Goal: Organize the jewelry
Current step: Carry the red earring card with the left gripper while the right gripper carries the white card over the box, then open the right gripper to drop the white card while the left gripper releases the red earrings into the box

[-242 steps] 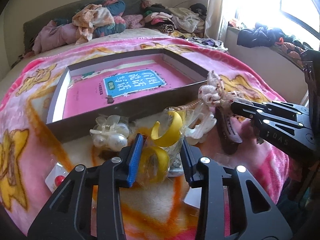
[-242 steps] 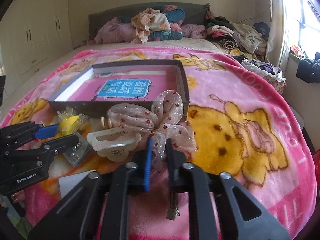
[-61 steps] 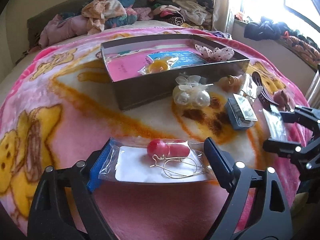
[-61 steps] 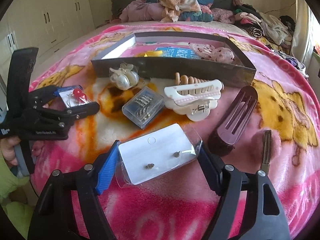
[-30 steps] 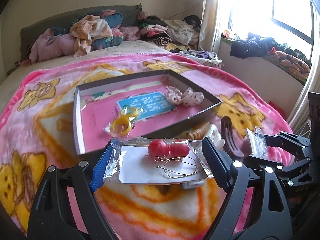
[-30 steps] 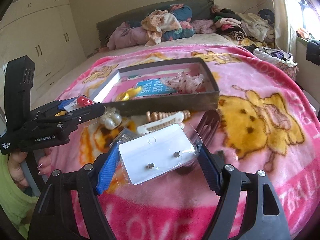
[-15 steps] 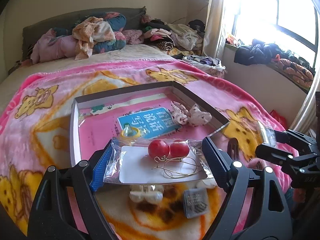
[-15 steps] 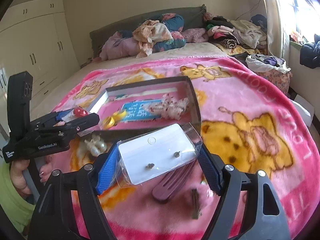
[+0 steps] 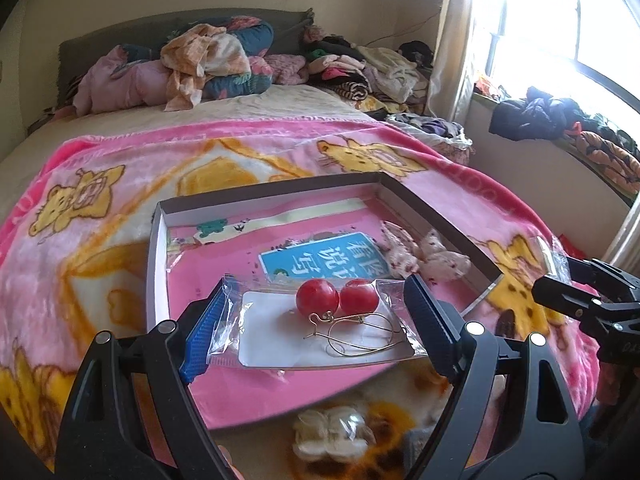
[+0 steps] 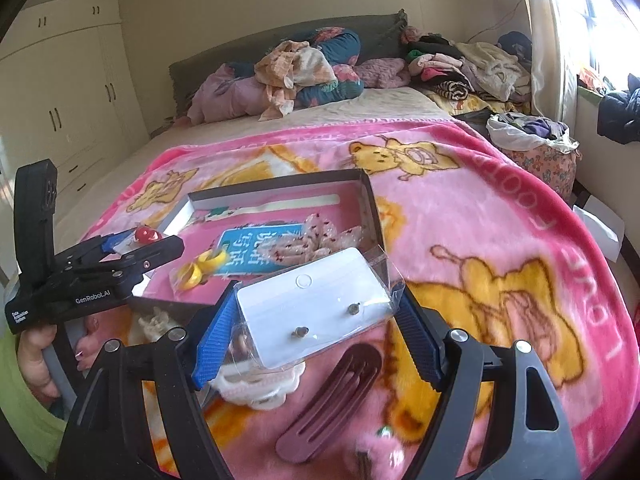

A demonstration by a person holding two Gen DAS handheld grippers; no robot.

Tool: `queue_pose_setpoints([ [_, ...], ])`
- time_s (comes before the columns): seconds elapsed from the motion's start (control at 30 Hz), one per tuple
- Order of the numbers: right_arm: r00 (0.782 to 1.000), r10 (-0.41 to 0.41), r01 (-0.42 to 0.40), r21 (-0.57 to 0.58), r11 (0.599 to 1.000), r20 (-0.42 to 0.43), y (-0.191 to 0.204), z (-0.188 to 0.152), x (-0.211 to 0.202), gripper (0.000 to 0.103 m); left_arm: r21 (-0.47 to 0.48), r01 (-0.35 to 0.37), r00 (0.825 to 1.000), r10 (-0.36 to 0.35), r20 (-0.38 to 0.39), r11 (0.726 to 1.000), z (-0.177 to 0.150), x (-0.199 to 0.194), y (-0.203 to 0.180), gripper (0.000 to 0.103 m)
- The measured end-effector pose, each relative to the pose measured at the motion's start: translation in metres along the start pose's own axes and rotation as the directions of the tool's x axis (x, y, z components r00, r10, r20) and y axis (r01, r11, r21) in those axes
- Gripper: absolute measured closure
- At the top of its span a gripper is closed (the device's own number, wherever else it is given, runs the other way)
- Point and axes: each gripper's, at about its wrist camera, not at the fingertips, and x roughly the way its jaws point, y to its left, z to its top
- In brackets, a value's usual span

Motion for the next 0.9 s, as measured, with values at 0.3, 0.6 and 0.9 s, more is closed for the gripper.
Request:
queue_pose_setpoints([
  [0.3, 1.000, -0.014, 0.013, -0.013, 1.000, -0.019, -0.002, 0.019, 0.033, 0.030, -0.021, -0.042, 0.999, 0.041, -0.022, 0.999, 0.010, 0.024, 0.016, 0.028],
  [0.6, 0.999, -0.030, 0.027, -0.051, 0.998, -0.042, 0.004, 0.029, 0.063, 0.029, -0.034, -0.063, 0.997, 0.061, -0.043, 0.997, 0.009, 0.037, 0.029, 0.028],
  [0.9, 0.996, -0.048, 0.043, -0.064, 0.997, -0.078, 0.006, 0.025, 0.085, 0.029, -0.040, -0.062, 0.997, 0.060, -0.050, 0.997, 0.007, 0.043, 0.035, 0.027],
])
